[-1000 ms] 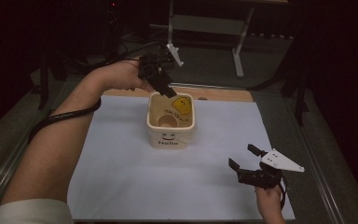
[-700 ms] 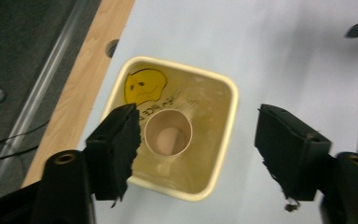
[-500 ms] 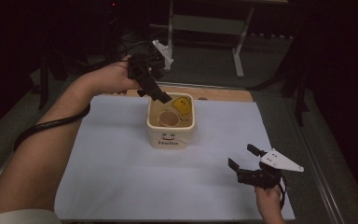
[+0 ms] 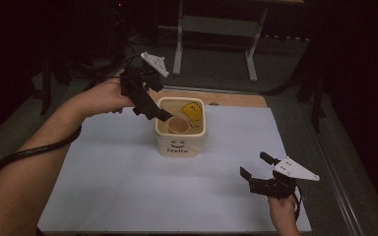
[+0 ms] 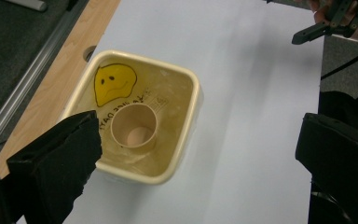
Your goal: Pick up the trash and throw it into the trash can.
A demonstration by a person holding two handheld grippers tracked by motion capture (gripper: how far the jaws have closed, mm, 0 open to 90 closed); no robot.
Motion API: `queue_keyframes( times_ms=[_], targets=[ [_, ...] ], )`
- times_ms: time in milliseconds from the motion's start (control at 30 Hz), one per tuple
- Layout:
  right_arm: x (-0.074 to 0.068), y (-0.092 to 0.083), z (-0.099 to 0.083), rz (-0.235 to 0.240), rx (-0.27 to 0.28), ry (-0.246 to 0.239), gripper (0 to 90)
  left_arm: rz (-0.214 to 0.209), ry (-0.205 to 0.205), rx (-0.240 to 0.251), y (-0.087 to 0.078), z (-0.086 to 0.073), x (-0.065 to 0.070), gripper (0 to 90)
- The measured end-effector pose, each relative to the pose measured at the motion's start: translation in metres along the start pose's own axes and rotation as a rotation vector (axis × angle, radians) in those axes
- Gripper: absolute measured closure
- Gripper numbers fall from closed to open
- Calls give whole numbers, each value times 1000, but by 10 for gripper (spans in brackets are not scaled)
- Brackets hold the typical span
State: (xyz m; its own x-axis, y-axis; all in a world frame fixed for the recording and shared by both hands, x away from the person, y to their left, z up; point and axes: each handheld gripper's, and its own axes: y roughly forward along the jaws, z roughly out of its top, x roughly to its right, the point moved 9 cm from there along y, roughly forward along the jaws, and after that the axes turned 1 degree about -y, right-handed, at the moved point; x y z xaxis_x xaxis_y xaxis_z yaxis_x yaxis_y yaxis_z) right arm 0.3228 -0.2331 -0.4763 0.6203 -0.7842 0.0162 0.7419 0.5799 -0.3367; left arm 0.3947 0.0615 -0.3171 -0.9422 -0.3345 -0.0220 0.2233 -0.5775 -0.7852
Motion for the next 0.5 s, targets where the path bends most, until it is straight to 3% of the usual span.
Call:
queue_keyframes(
  times_ms=[300,500],
  targets=[
    [-1,0,1,-1,5,-2,102,-17,15,31,1,-25,19,11],
    [-2,0,1,2,4,-1,102,-26,4,45,-2,-39,27,11]
  ],
)
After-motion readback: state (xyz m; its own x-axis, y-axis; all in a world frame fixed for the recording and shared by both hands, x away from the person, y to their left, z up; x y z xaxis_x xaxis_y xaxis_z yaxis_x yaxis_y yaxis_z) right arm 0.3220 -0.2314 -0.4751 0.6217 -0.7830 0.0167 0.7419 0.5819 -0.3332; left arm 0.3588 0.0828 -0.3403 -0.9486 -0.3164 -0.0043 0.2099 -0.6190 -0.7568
